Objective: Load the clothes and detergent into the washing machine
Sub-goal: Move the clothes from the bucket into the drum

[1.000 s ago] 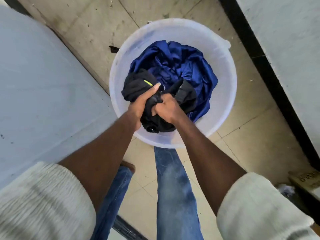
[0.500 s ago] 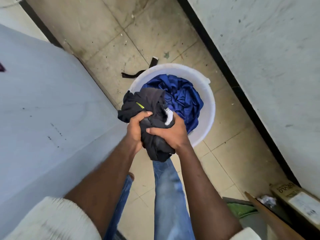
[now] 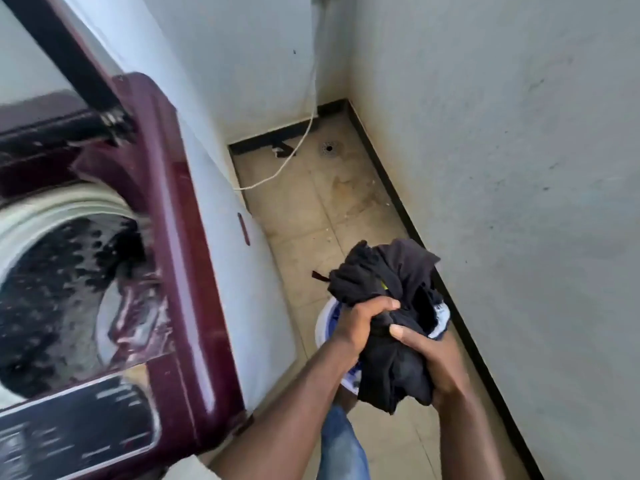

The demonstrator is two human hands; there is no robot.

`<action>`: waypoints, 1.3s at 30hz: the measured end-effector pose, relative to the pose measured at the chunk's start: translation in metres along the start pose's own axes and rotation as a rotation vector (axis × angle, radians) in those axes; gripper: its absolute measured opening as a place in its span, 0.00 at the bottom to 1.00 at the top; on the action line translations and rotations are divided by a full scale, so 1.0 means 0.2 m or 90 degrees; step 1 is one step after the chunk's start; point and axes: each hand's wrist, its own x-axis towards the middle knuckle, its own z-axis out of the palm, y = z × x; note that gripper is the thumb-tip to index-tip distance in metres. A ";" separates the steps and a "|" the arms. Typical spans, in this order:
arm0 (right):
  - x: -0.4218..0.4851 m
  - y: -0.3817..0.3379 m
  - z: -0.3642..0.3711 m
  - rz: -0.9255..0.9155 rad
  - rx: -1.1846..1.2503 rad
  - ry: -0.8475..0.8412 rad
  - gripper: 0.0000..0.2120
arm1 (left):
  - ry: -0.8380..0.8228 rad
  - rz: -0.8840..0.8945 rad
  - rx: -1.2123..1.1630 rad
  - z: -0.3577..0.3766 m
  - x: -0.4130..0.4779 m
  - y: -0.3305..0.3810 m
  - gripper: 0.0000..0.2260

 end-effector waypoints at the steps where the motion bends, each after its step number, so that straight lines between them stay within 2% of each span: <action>1: -0.04 -0.08 0.09 -0.017 0.010 -0.040 0.35 | -0.005 0.033 0.008 -0.02 -0.10 0.09 0.14; 4: -0.12 -0.28 0.35 -0.098 0.047 -0.084 0.26 | 0.000 0.187 0.044 -0.10 -0.37 0.38 0.13; 6: -0.17 -0.42 0.54 -0.126 0.059 -0.121 0.24 | 0.001 0.315 0.089 -0.18 -0.56 0.58 0.18; 8: -0.24 -0.54 0.79 -0.156 0.041 -0.179 0.25 | -0.027 0.389 0.113 -0.34 -0.79 0.77 0.18; 11: -0.34 -0.68 1.24 -0.230 -0.015 -0.309 0.31 | -0.095 0.435 0.097 -0.62 -1.10 0.97 0.10; 13: -0.40 -0.70 1.55 -0.253 -0.050 -0.359 0.33 | -0.006 0.512 0.085 -0.87 -1.28 1.08 0.10; 16: -0.41 -0.64 1.90 -0.258 -0.098 -0.286 0.36 | 0.129 0.567 0.099 -1.28 -1.49 1.20 0.15; 19: -0.40 -0.48 2.17 -0.237 -0.188 -0.228 0.34 | 0.228 0.525 0.120 -1.70 -1.56 1.21 0.19; 22: -0.34 -0.34 2.29 -0.227 -0.260 -0.196 0.23 | 0.354 0.396 0.256 -2.00 -1.50 1.12 0.26; 24: -0.30 -0.27 2.33 -0.217 -0.314 -0.191 0.18 | 0.361 0.290 0.345 -2.12 -1.46 1.05 0.35; 26: -0.28 -0.20 2.34 -0.214 -0.357 -0.186 0.17 | 0.345 0.230 0.371 -2.18 -1.42 0.99 0.35; 28: -0.29 -0.16 2.34 -0.211 -0.365 -0.178 0.16 | 0.334 0.241 0.363 -2.19 -1.40 0.95 0.26; 30: -0.30 -0.14 2.33 -0.200 -0.378 -0.171 0.15 | 0.327 0.272 0.356 -2.18 -1.38 0.95 0.22; 39: -0.36 -0.17 2.11 -0.182 -0.389 -0.132 0.11 | 0.242 0.330 0.407 -1.86 -1.28 0.94 0.20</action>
